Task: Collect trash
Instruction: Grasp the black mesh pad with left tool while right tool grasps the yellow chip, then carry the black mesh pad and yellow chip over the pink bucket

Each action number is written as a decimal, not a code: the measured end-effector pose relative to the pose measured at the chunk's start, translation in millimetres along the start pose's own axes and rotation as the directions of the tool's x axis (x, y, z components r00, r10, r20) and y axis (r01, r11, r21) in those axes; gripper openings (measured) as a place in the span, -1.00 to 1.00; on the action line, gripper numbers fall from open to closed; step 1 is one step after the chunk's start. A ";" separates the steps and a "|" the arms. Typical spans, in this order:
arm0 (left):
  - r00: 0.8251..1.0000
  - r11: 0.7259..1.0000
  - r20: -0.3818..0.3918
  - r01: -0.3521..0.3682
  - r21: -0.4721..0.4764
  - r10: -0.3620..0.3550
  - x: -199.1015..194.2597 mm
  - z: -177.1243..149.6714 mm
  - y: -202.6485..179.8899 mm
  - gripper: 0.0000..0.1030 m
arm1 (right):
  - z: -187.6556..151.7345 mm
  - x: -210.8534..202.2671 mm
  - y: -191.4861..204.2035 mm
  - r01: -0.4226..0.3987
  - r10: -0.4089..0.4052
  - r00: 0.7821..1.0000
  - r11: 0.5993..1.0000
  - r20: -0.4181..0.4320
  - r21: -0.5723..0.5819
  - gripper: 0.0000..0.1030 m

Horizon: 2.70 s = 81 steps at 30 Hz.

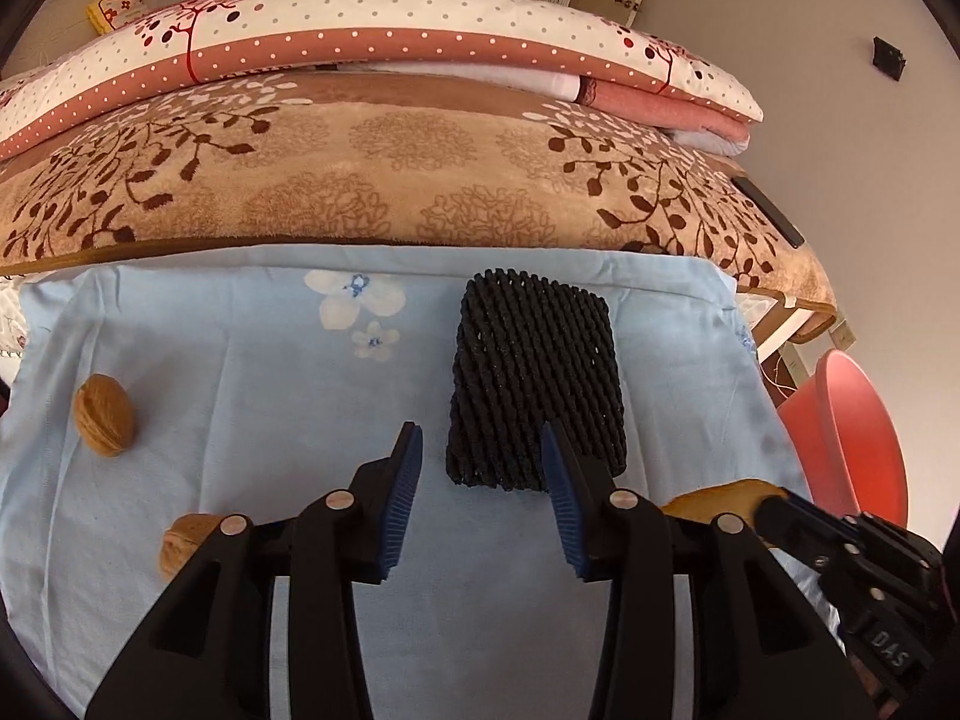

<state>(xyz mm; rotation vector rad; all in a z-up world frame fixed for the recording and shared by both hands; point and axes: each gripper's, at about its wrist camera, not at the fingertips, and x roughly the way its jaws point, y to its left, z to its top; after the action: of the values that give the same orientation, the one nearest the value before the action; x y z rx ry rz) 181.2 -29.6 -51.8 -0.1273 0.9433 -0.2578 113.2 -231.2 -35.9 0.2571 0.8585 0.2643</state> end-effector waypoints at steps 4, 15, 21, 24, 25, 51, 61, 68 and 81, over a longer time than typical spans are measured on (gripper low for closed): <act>0.999 0.999 -0.022 -0.030 0.010 0.031 13.8 -5.1 -5.9 -0.19 | -1.6 -23.6 -13.7 0.028 -0.029 0.999 0.999 0.038 0.031 -0.93; 0.997 0.999 0.068 -0.041 0.026 0.040 -8.3 -20.0 -29.0 -0.78 | -13.8 -67.4 -48.0 0.075 -0.086 0.992 0.990 0.094 0.120 -0.93; 0.993 0.999 0.116 -0.032 0.037 0.027 -38.3 -28.0 -49.9 -0.78 | -20.3 -81.0 -60.2 0.077 -0.095 0.989 0.985 0.111 0.156 -0.93; 0.990 0.998 0.141 -0.023 0.053 0.015 -52.7 -32.8 -63.7 -0.78 | -22.2 -86.9 -65.6 0.077 -0.099 0.988 0.982 0.120 0.172 -0.93; 0.989 0.998 0.148 -0.019 0.059 0.010 -57.1 -34.2 -68.5 -0.78 | -22.7 -89.3 -67.3 0.077 -0.099 0.987 0.982 0.124 0.175 -0.93; 0.958 0.952 0.231 0.096 0.292 -0.167 -100.3 -54.9 -212.4 -0.78 | -35.6 -150.5 -137.3 0.189 -0.250 0.948 0.939 0.196 0.287 -0.93; 0.954 0.926 0.218 0.116 0.359 -0.204 -90.0 -57.1 -251.0 -0.78 | -37.9 -160.6 -159.5 0.238 -0.312 0.928 0.917 0.205 0.319 -0.92; 0.958 0.910 0.201 0.112 0.398 -0.205 -77.1 -59.0 -269.0 -0.78 | -39.9 -161.1 -172.7 0.267 -0.345 0.918 0.902 0.197 0.338 -0.92; 0.971 0.892 0.149 0.106 0.439 -0.189 -44.7 -64.0 -291.7 -0.78 | -44.9 -152.2 -198.3 0.289 -0.371 0.914 0.879 0.163 0.378 -0.92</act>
<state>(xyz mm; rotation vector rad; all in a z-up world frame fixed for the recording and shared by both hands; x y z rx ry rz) 56.8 -297.7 10.0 0.1820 0.6694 -0.5807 8.3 -462.0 -21.2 0.4544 0.6982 -0.2428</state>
